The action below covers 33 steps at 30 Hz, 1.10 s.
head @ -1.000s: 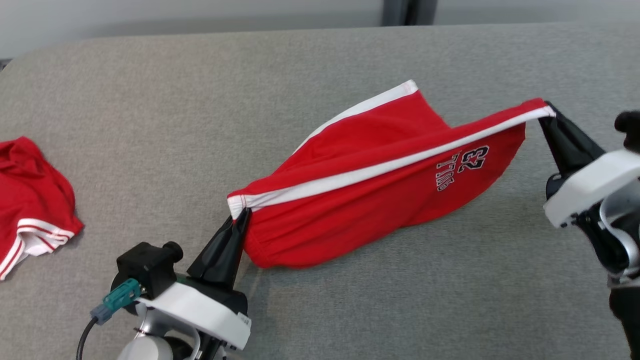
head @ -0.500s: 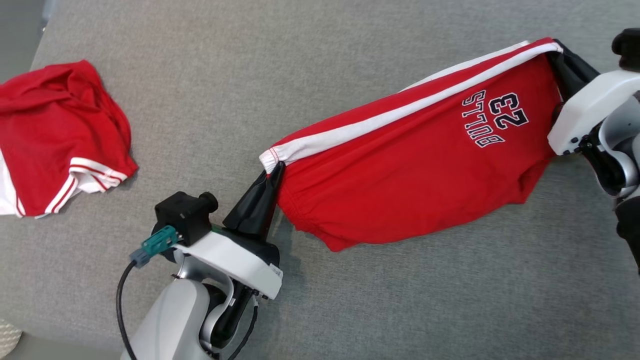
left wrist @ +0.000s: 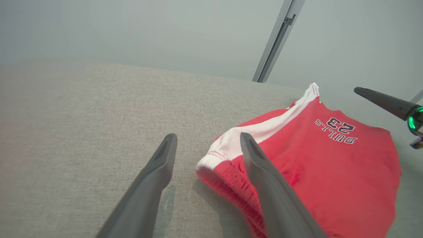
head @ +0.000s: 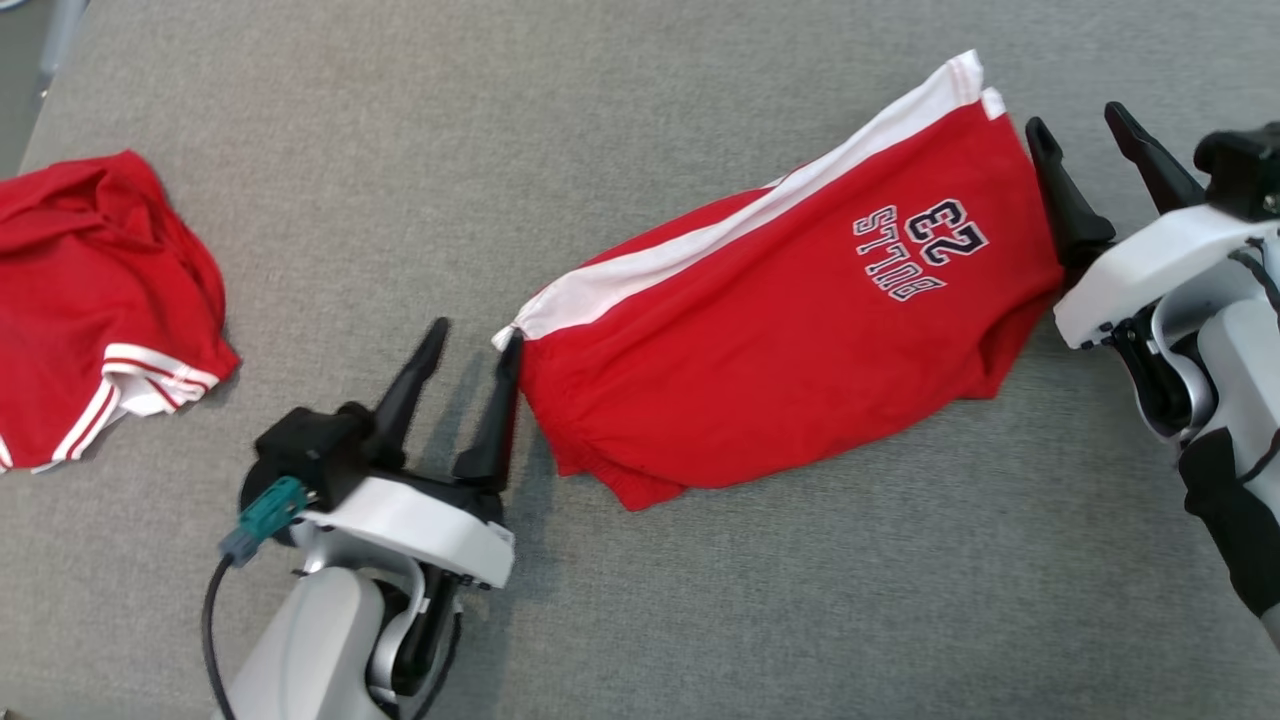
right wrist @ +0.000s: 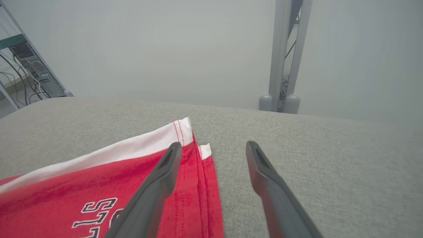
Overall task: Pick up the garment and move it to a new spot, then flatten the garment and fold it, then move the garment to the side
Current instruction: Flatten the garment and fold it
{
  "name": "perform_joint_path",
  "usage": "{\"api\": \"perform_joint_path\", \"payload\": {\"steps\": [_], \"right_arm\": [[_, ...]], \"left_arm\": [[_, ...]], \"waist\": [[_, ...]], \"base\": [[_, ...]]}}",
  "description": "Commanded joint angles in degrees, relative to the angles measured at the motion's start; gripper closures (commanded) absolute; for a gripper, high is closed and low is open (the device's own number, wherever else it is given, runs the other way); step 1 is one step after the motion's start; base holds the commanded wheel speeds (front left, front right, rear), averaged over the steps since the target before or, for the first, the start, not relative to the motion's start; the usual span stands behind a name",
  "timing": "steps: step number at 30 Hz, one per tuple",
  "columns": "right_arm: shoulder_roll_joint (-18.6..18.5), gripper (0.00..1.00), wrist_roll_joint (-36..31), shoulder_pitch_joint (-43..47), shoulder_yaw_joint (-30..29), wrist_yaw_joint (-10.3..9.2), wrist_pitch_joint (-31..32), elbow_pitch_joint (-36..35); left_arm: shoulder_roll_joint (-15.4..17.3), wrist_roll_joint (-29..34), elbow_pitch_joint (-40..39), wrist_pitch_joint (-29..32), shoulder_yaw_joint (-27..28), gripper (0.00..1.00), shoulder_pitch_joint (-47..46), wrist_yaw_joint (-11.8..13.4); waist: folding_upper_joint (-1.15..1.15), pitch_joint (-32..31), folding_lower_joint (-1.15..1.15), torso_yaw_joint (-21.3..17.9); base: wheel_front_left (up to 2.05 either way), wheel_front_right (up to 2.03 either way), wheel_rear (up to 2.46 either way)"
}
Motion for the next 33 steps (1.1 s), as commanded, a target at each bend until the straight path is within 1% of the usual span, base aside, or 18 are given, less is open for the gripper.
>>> {"api": "perform_joint_path", "payload": {"steps": [1, 6, 8, 12, 15, 19, 20, 25, 33], "right_arm": [[0.03, 0.00, 0.15, 1.44, -0.65, -0.04, -2.10, -0.43], [0.95, 0.00, -3.33, 5.32, -5.30, -0.04, -4.23, -3.70], [1.50, 0.00, -5.76, 7.38, -8.64, -0.04, -4.29, -7.17], [3.58, 0.00, -11.24, 13.94, -14.22, -0.03, -4.22, -13.82], [5.49, 0.00, -14.12, 18.99, -16.65, -0.03, -4.25, -17.95], [7.56, 0.00, -16.81, 25.24, -18.79, -0.04, -4.25, -21.88], [7.56, 0.00, -16.81, 25.24, -18.79, -0.04, -4.25, -21.88], [9.33, 0.00, -18.58, 30.92, -20.69, -0.04, -2.87, -25.65], [11.07, 0.00, -19.60, 34.02, -22.60, -0.04, -0.70, -29.29]], "left_arm": [[0.83, 0.85, -0.35, -1.39, 1.17, 0.00, 0.75, 1.46], [2.33, 2.81, -1.56, -3.91, 3.86, 0.00, 2.21, 4.08], [2.80, 3.63, -2.07, -4.38, 4.64, 0.00, 2.69, 4.77], [3.88, 4.63, -2.41, -4.75, 5.64, 0.00, 3.82, 5.33], [4.58, 5.11, -2.27, -4.88, 6.12, 0.00, 4.59, 5.68], [5.23, 5.33, -2.09, -4.96, 6.38, 0.00, 6.24, 6.14], [5.23, 5.33, -2.09, -4.96, 6.38, 0.00, 6.24, 6.14], [5.91, 5.17, -2.39, -4.61, 6.41, 0.00, 8.25, 6.59], [6.60, 5.06, -3.32, -3.67, 6.10, 0.00, 9.50, 7.04]], "waist": [[0.00, -1.49, 0.00, -1.49], [0.00, -3.80, 0.00, -4.13], [0.00, -4.65, 0.00, -5.18], [0.00, -6.47, 0.00, -7.01], [0.00, -7.94, 0.00, -8.25], [0.00, -9.86, 0.00, -9.77], [0.00, -9.86, 0.00, -9.77], [0.00, -11.49, 0.00, -11.13], [0.00, -11.92, 0.00, -12.13]], "base": [[0.00, 0.00, 0.00], [0.00, 0.00, 0.00], [0.00, 0.00, 0.00], [0.00, 0.00, 0.00], [0.00, 0.00, 0.00], [0.00, 0.00, 0.00], [0.00, 0.00, 0.00], [0.00, 0.00, 0.00], [0.00, 0.00, 0.00]]}}
